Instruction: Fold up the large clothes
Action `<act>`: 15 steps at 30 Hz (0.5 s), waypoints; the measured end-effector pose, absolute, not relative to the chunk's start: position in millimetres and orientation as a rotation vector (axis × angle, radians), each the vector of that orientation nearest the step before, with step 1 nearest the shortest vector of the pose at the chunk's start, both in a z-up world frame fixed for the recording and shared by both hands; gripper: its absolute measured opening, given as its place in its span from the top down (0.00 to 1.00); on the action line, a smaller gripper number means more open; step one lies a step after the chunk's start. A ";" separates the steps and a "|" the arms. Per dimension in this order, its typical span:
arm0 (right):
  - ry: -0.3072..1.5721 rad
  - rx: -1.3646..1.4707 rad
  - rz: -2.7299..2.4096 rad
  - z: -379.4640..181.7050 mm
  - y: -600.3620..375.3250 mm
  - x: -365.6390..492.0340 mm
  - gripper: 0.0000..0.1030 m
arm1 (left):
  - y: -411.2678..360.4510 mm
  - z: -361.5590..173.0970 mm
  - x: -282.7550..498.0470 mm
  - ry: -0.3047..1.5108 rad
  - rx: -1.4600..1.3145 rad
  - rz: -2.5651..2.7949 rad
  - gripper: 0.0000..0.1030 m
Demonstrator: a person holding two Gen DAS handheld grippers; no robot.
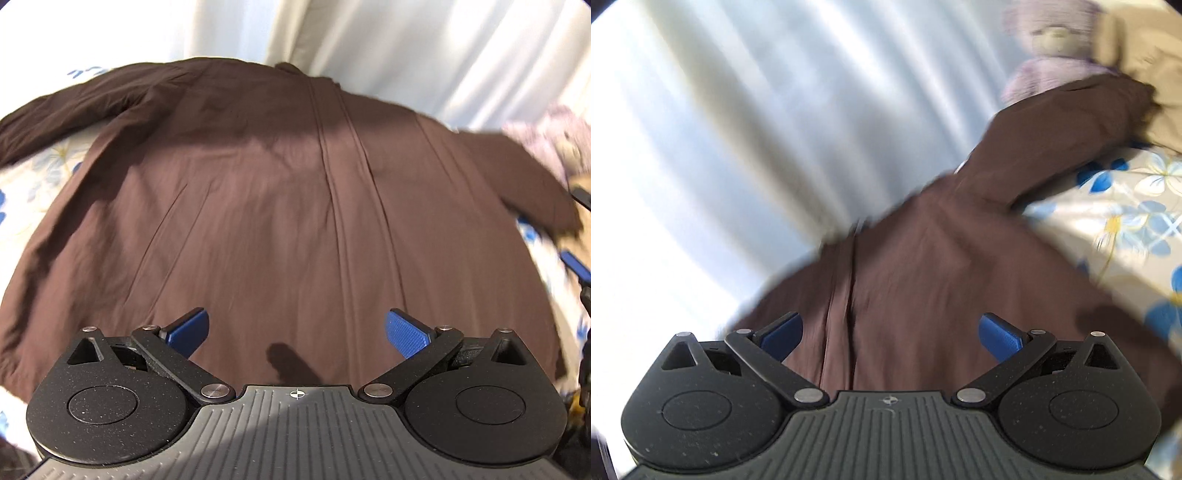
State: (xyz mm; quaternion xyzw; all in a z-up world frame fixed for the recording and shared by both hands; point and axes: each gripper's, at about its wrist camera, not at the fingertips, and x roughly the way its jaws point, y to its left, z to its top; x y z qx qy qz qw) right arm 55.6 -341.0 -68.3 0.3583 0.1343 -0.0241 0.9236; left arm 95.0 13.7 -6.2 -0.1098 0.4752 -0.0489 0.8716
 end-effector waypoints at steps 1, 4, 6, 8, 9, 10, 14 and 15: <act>0.245 0.791 -0.085 -66.8 -365.2 67.0 0.01 | 14.5 -8.7 106.9 0.997 -0.256 -0.101 0.00; 0.160 0.974 -0.191 -77.4 -446.5 99.5 0.01 | 14.4 -22.0 147.2 1.018 -0.285 -0.068 0.00; 0.147 1.095 -0.242 -95.8 -496.8 120.7 0.02 | 12.6 -29.5 172.8 1.015 -0.278 -0.016 0.00; 0.147 1.178 -0.289 -116.1 -537.9 138.8 0.08 | 10.1 -35.6 195.4 0.996 -0.287 0.011 0.00; 0.145 1.201 -0.315 -124.2 -555.3 147.6 0.09 | 9.6 -38.4 203.1 0.988 -0.298 0.018 0.00; 0.141 1.217 -0.329 -131.4 -570.6 156.1 0.09 | 9.2 -42.7 212.1 0.983 -0.317 0.025 0.00; 0.105 1.235 -0.362 -143.2 -602.9 180.3 0.17 | 6.4 -53.1 229.1 1.009 -0.319 0.033 0.00; 0.086 1.236 -0.357 -142.0 -605.0 183.5 0.23 | 5.8 -51.9 230.9 1.004 -0.303 0.027 0.00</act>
